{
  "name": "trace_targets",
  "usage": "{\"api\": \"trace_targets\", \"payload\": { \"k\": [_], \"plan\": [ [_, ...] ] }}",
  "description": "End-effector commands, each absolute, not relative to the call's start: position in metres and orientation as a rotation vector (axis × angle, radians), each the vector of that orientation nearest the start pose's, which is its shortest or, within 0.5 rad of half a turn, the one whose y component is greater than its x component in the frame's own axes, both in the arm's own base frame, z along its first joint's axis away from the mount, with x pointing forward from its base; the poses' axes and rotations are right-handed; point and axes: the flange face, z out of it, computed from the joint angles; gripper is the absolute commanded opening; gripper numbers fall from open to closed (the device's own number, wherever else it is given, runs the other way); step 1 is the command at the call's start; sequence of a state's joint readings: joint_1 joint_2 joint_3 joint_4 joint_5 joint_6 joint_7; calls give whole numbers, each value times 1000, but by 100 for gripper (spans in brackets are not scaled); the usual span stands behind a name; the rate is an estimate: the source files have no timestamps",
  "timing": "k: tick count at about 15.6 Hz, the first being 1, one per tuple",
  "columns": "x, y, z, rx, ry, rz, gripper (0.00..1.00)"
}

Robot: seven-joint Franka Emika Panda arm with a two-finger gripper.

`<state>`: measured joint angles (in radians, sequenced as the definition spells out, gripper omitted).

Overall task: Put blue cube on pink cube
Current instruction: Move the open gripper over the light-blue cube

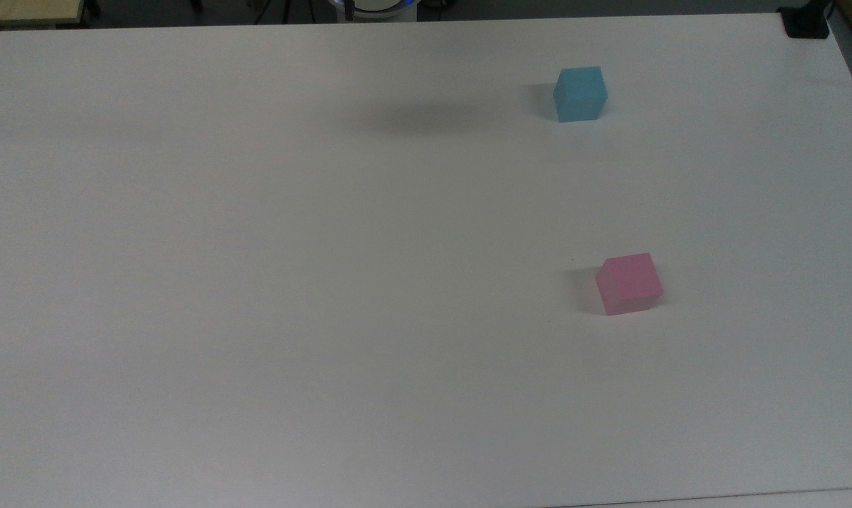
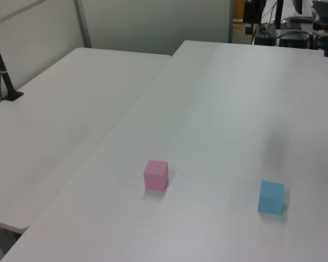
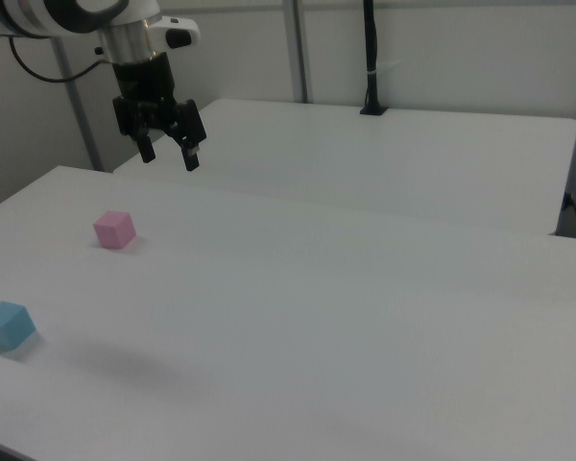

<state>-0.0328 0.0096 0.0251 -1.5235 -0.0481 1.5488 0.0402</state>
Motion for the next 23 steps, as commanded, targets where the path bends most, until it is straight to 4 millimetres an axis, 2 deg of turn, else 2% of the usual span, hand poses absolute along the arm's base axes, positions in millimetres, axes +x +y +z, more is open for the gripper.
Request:
{"api": "trace_targets", "payload": {
  "k": [1, 21, 23],
  "plan": [
    [554, -4, 642, -3172, 23, -39, 100],
    [553, -1, 640, -3172, 11, -30, 100],
    [550, 1, 633, -3172, 8, -3, 100]
  ]
}}
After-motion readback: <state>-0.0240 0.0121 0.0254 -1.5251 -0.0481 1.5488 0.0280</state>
